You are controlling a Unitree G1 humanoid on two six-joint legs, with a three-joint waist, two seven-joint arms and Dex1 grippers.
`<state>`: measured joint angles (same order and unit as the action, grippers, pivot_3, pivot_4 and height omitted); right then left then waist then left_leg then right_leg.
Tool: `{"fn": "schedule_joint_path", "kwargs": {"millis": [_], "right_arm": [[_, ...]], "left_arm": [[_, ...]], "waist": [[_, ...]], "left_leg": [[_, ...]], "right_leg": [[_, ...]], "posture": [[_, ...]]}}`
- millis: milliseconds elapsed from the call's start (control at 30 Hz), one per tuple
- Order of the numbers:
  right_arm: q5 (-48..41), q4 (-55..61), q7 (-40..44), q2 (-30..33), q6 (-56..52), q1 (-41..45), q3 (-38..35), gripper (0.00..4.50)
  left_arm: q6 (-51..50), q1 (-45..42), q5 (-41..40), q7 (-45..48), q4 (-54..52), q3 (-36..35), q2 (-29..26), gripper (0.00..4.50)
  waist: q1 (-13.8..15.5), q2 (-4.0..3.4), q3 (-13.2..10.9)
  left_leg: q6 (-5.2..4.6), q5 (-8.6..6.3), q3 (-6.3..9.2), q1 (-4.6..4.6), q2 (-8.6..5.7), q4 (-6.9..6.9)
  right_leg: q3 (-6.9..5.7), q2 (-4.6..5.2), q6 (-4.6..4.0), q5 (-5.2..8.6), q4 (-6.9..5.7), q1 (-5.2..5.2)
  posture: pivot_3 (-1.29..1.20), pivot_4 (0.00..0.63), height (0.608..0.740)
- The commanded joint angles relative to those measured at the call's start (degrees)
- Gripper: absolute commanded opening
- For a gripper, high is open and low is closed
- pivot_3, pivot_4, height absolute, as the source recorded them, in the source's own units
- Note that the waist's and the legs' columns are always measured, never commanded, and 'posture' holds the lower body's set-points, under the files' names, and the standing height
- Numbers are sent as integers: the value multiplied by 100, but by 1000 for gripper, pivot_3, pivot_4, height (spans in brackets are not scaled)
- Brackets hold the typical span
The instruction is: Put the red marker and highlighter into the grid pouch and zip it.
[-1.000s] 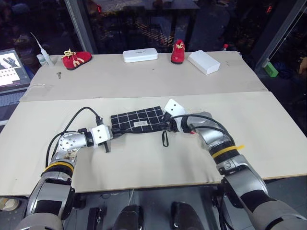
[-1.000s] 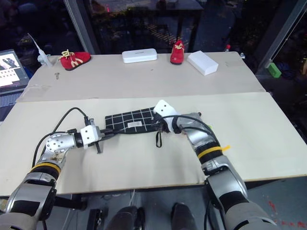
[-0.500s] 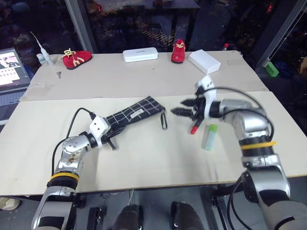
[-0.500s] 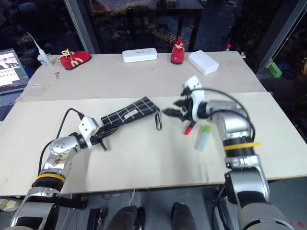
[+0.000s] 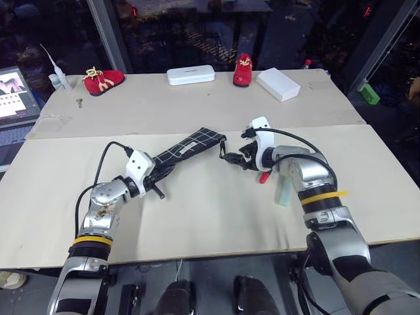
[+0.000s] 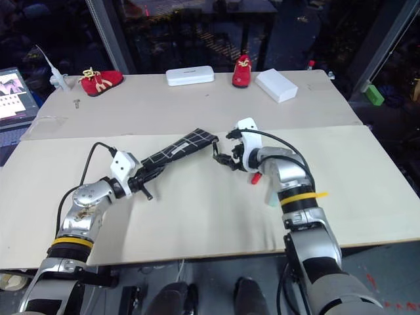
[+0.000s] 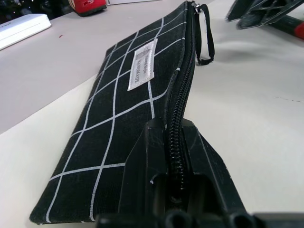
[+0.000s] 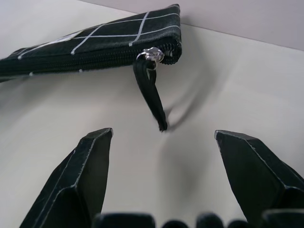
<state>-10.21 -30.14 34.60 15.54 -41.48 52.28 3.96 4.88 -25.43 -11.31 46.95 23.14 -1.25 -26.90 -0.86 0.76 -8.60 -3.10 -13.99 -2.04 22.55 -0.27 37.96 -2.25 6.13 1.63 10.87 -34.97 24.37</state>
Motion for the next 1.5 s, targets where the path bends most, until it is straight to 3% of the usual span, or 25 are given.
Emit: {"fn": "schedule_joint_path", "kwargs": {"millis": [33,367,467,767,967,1100,1267,1500], "right_arm": [[73,-553,-175,-167,481,375,-123,3831],[124,-1707,-379,-387,1175,866,-294,3831],[154,-1731,-290,-385,1414,846,-283,3151],[178,-1275,424,-363,1410,614,-57,76],[259,-972,806,-384,1122,474,211,76],[137,-20,1289,-442,807,105,575,76],[151,813,1339,-822,450,-232,1080,76],[174,1010,1210,-1390,283,-246,1432,76]], "left_arm": [[-44,58,-41,-46,-339,-22,39,0],[-156,195,-67,-119,-501,-49,150,0],[-171,217,-72,-151,-520,-58,181,0],[-203,179,-82,-194,-498,-57,248,0],[-204,157,-90,-210,-455,-76,287,0],[-207,136,-92,-201,-425,-71,304,0],[-208,74,-86,-202,-372,-52,352,0],[-185,11,-60,-154,-294,-23,410,0]], "waist": [[-7,0,0],[-19,-1,-1],[-20,-2,-1],[-27,-2,-1],[-22,-2,-1],[-20,-2,-1],[-32,-2,-1],[-11,-2,-1]], "left_leg": [[0,0,-1,0,0,0],[0,0,-1,0,2,-1],[0,0,-1,0,2,0],[0,0,-1,0,3,0],[0,0,-1,0,3,0],[0,0,0,0,4,-1],[0,0,-1,1,6,0],[1,0,0,-1,5,0]], "right_leg": [[1,0,0,0,0,0],[1,0,-1,0,0,1],[2,0,-1,-1,-1,1],[2,0,-1,-1,-1,1],[2,0,-1,-1,-1,1],[2,0,-1,-1,-1,2],[2,-1,-2,-1,-4,4],[0,-2,-3,-2,-4,3]], "posture": [[0,150,740],[0,150,740],[0,150,740],[0,150,740],[0,150,740],[0,150,740],[0,150,740],[0,150,740]]}}
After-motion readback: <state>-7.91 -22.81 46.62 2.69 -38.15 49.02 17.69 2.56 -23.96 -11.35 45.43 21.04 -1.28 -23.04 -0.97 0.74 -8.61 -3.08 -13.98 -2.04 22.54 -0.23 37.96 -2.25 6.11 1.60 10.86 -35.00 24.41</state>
